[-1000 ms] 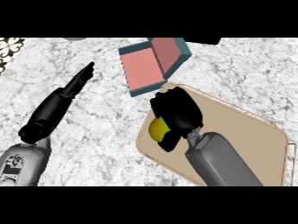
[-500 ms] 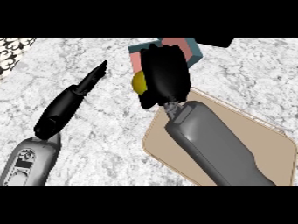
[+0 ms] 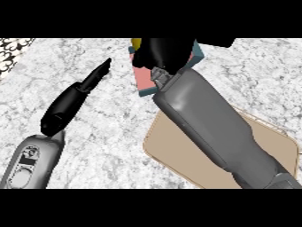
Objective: Pick the pear from the tray and place it in the cardboard box
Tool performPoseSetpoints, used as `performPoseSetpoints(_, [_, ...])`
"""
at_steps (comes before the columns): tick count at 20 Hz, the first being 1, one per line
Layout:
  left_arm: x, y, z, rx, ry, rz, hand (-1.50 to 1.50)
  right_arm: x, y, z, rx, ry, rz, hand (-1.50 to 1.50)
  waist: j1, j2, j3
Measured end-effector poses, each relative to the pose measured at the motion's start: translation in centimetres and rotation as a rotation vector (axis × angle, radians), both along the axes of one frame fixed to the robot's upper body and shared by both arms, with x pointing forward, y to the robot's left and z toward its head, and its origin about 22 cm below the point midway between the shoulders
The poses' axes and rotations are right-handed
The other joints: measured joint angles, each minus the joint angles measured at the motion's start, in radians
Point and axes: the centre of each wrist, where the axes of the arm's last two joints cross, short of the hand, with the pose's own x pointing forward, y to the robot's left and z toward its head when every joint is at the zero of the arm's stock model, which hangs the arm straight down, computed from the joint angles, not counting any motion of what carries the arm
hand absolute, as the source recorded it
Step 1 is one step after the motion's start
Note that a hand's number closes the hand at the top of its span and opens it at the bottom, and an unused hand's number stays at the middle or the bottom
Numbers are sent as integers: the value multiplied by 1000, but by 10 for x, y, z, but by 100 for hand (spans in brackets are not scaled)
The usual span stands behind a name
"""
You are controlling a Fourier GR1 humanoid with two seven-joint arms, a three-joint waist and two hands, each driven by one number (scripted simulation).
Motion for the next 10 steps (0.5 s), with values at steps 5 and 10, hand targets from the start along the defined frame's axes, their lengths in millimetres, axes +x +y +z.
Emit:
performPoseSetpoints(5, [4,2,-1,1,2,29,0,19,10,12,0,-1,-62,150,-29,0,0])
performPoseSetpoints(10, [3,8,-3,-1,1,56,0,44,10,7,-7,121,-114,150,-52,-3,1])
